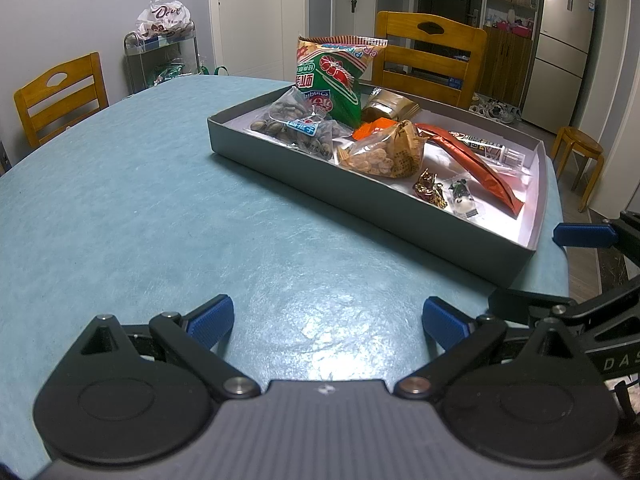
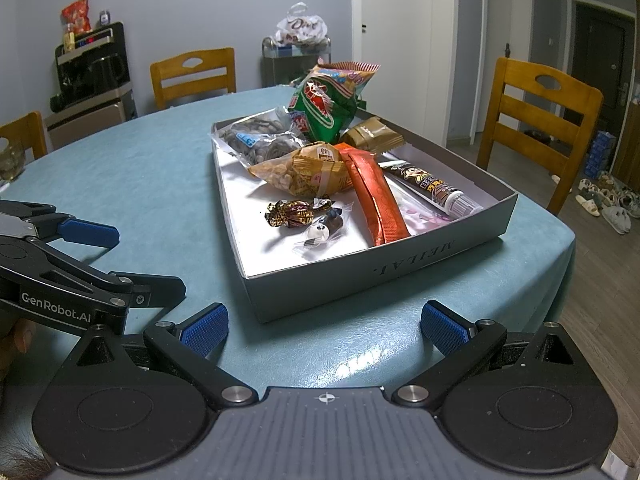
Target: Organize snacks
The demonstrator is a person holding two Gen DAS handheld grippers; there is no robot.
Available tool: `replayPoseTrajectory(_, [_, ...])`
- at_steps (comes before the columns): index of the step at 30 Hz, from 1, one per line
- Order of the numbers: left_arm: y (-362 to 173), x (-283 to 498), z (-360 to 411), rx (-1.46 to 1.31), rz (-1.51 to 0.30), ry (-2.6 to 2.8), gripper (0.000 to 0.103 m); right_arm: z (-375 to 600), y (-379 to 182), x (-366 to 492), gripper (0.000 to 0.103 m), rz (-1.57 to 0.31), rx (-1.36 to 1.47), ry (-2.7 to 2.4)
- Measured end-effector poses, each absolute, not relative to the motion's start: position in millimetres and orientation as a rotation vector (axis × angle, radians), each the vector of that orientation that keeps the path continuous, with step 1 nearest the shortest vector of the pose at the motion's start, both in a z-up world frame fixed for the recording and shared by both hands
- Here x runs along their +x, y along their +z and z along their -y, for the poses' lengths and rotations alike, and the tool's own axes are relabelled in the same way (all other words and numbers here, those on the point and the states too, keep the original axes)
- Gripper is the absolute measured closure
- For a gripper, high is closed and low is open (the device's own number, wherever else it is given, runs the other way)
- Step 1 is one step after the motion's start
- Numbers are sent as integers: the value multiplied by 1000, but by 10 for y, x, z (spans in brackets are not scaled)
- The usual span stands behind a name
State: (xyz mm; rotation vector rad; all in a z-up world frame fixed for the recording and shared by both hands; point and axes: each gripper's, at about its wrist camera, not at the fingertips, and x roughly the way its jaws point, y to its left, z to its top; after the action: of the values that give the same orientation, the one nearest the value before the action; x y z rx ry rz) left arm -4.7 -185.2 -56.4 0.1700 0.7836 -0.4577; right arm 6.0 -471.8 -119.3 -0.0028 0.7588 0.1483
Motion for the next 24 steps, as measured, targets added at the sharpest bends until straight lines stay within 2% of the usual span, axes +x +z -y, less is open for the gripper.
replayPoseTrajectory(24, [-551,-77,1900,223,-736,-455,1,4686,-1197,52,0,-757,-23,142])
